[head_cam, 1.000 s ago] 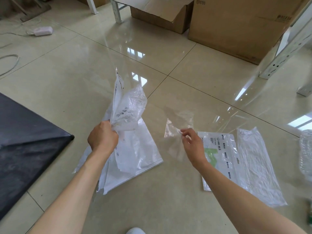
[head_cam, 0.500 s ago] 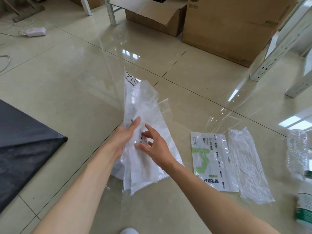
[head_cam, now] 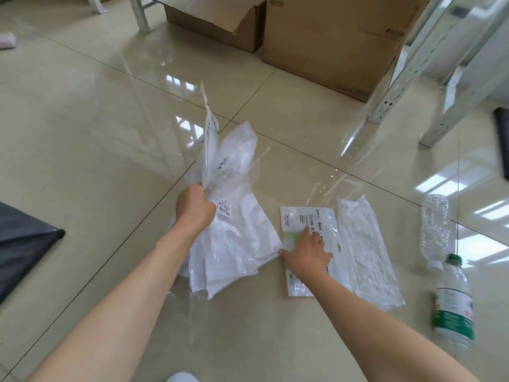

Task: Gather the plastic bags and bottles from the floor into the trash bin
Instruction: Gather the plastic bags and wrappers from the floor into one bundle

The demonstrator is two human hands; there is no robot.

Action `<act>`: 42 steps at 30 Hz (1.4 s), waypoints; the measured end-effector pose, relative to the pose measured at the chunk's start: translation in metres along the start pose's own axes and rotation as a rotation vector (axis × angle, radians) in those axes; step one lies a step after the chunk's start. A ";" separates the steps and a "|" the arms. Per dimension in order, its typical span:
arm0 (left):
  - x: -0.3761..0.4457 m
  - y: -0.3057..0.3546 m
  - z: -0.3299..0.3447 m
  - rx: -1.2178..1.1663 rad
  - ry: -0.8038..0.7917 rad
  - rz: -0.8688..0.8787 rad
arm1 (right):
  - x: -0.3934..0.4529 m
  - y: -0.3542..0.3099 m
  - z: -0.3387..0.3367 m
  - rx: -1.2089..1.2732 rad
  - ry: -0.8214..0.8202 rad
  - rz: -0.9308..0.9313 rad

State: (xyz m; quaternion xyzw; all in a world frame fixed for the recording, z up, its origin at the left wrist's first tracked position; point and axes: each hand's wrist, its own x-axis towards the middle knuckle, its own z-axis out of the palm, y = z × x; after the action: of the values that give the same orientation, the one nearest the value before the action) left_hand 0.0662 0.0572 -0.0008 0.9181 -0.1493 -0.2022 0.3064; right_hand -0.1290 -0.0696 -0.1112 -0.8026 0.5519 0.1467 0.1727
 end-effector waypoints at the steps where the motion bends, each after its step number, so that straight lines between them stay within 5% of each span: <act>1: 0.000 0.004 0.003 0.019 -0.003 0.018 | 0.001 0.006 0.005 -0.038 0.028 -0.021; 7: -0.005 0.021 0.020 0.060 -0.019 0.048 | 0.019 0.012 0.006 -0.014 0.167 -0.149; 14: -0.010 0.036 0.035 -0.020 -0.095 0.009 | 0.018 -0.033 -0.046 0.760 0.180 -0.164; 19: -0.021 0.056 0.046 -0.447 -0.227 -0.089 | -0.011 -0.062 -0.069 1.241 -0.229 -0.311; 24: -0.023 0.063 0.058 -0.416 -0.304 -0.080 | -0.008 -0.042 -0.065 1.173 -0.268 -0.431; 29: -0.026 0.064 0.075 -0.156 -0.176 -0.082 | 0.000 -0.013 -0.067 1.055 -0.301 -0.444; 34: -0.029 0.073 0.086 -0.006 -0.147 0.031 | 0.034 0.060 -0.048 0.278 0.053 -0.093; 37: -0.030 0.082 0.094 0.044 -0.133 0.092 | 0.044 0.108 -0.036 0.087 0.014 0.166; 42: -0.033 0.086 0.117 0.019 -0.170 0.096 | 0.047 0.138 -0.021 0.089 0.144 0.014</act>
State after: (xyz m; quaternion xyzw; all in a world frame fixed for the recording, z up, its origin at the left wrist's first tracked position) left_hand -0.0299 -0.0542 -0.0239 0.8923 -0.2207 -0.2627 0.2932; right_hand -0.2404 -0.1639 -0.1279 -0.7988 0.5743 0.0651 0.1668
